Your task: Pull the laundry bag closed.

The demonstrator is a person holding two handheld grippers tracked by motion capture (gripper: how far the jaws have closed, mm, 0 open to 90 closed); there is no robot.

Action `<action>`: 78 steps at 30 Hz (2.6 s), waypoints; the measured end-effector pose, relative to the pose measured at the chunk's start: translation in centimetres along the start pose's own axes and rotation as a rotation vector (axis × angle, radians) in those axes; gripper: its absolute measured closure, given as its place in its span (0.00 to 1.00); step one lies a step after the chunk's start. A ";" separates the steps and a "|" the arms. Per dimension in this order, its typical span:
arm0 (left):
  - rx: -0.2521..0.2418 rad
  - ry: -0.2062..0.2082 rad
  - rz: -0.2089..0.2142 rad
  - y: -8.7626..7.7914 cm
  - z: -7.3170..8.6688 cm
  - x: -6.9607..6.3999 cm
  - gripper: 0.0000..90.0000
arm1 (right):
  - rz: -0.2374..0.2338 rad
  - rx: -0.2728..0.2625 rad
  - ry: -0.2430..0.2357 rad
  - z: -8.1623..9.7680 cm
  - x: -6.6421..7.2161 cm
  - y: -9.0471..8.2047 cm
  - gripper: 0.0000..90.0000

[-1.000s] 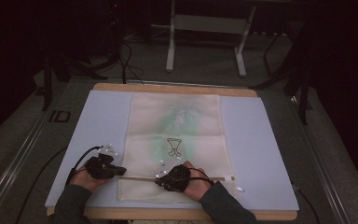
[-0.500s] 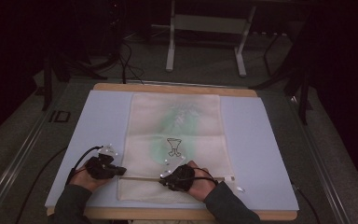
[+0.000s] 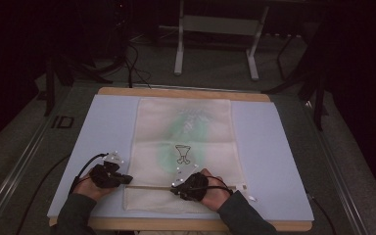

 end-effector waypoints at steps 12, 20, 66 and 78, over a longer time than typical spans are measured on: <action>0.000 0.000 0.000 0.0 0.0 0.0 1.00 | 0.008 -0.001 -0.002 0.4 -0.1 -0.7 0.91; 0.000 0.000 0.000 0.0 0.0 0.0 1.00 | 0.018 0.005 0.012 1.3 -0.5 -1.1 0.91; -0.002 0.001 0.003 0.0 0.0 0.0 1.00 | 0.041 0.037 0.038 4.3 -1.4 -2.7 0.91; 0.000 0.003 0.002 0.0 0.0 0.0 1.00 | 0.052 0.040 0.060 5.3 -1.5 -3.3 0.91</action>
Point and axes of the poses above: each handheld gripper's, and its own axes: y roughly forward along the jaws, z roughly out of its underside, x roughly to its left, the point moved 1 cm from there along y, roughly forward along the jaws, and after that the axes turned 5 degrees about z, right-handed, at the moved point
